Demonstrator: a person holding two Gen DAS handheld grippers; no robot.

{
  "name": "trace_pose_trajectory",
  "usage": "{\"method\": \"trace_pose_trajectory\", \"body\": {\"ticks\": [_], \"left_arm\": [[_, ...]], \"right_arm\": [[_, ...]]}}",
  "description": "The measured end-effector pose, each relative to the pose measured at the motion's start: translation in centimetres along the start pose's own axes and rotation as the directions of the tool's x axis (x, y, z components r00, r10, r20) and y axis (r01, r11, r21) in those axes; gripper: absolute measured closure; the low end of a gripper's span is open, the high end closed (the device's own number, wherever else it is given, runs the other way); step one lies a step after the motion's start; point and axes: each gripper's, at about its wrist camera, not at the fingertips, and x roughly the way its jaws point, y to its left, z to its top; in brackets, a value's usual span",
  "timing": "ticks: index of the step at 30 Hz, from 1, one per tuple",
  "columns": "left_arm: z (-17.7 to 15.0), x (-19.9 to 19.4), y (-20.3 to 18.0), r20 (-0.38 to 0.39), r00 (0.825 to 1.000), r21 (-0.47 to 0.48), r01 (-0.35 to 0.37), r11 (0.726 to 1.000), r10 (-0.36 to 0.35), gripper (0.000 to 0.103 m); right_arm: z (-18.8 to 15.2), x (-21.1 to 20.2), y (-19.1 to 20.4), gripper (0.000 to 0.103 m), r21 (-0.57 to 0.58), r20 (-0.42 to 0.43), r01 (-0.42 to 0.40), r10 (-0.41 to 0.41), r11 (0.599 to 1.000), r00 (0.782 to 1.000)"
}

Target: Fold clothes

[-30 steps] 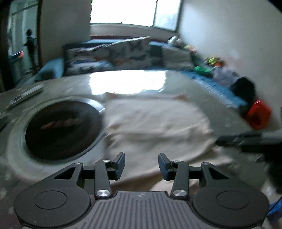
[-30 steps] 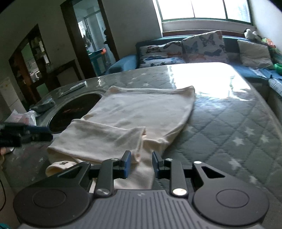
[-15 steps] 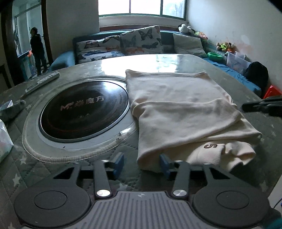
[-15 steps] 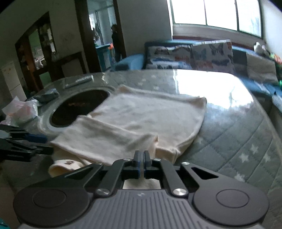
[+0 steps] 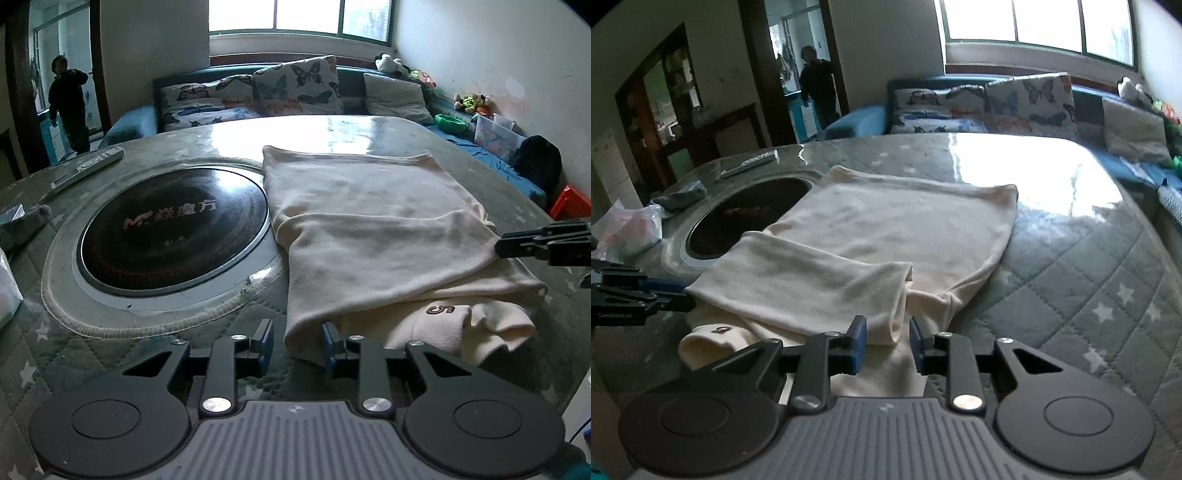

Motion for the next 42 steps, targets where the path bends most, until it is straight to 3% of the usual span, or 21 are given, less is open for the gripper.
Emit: {"method": "trace_pose_trajectory", "body": {"ticks": [3,4,6,9,13,19,24,28,32,36,42], "left_arm": [[0.0,0.1,-0.2,-0.002,1.0,0.01,-0.007,1.0,0.007,0.074],[0.1,0.1,-0.2,-0.001,1.0,0.011,-0.011,1.0,0.011,0.076],[0.2,0.1,-0.1,0.001,1.0,0.015,-0.018,1.0,0.018,0.092],[0.3,-0.3,-0.1,0.009,1.0,0.02,-0.026,0.999,0.026,0.095],[0.2,-0.6,0.3,0.014,0.999,0.023,-0.035,0.999,0.035,0.095],[-0.1,-0.9,0.8,-0.016,0.999,0.032,-0.042,0.999,0.043,0.095],[0.9,-2.2,1.5,-0.013,0.999,0.026,-0.032,0.999,0.032,0.093],[3.1,-2.6,1.1,0.037,0.999,0.009,0.001,1.0,-0.002,0.091],[5.1,-0.7,-0.8,0.059,0.997,0.044,0.042,0.998,-0.044,0.089],[6.2,2.7,-2.1,0.027,0.997,0.061,0.065,0.996,-0.067,0.089],[6.1,6.1,-1.5,-0.018,0.999,0.054,0.05,0.997,-0.049,0.089]], "right_arm": [[-0.3,0.3,0.4,0.099,-0.02,0.001,0.005,-0.005,1.0,1.0],[-0.4,0.0,0.6,0.099,-0.032,0.008,0.009,-0.009,0.999,1.0],[-0.3,-1.1,1.0,0.1,-0.039,0.034,0.005,-0.004,0.999,0.999],[-0.1,-3.7,1.6,0.1,-0.049,0.082,-0.005,0.009,0.999,0.997],[-0.6,-5.8,2.4,0.1,-0.072,0.081,-0.009,0.015,0.997,0.997],[-1.9,-3.4,1.6,0.096,-0.08,-0.023,0.012,-0.014,0.997,1.0],[-0.1,-4.4,0.9,0.095,-0.078,0.047,0.025,-0.021,0.997,0.999],[0.9,-2.5,1.1,0.095,-0.09,0.044,0.004,0.0,0.996,0.999],[1.0,-0.2,1.9,0.095,-0.121,0.023,-0.021,0.024,0.992,0.999],[0.7,1.5,2.3,0.095,-0.147,-0.007,-0.018,0.018,0.989,1.0],[0.3,1.6,1.9,0.096,-0.192,-0.009,0.031,-0.033,0.981,0.999]]}}
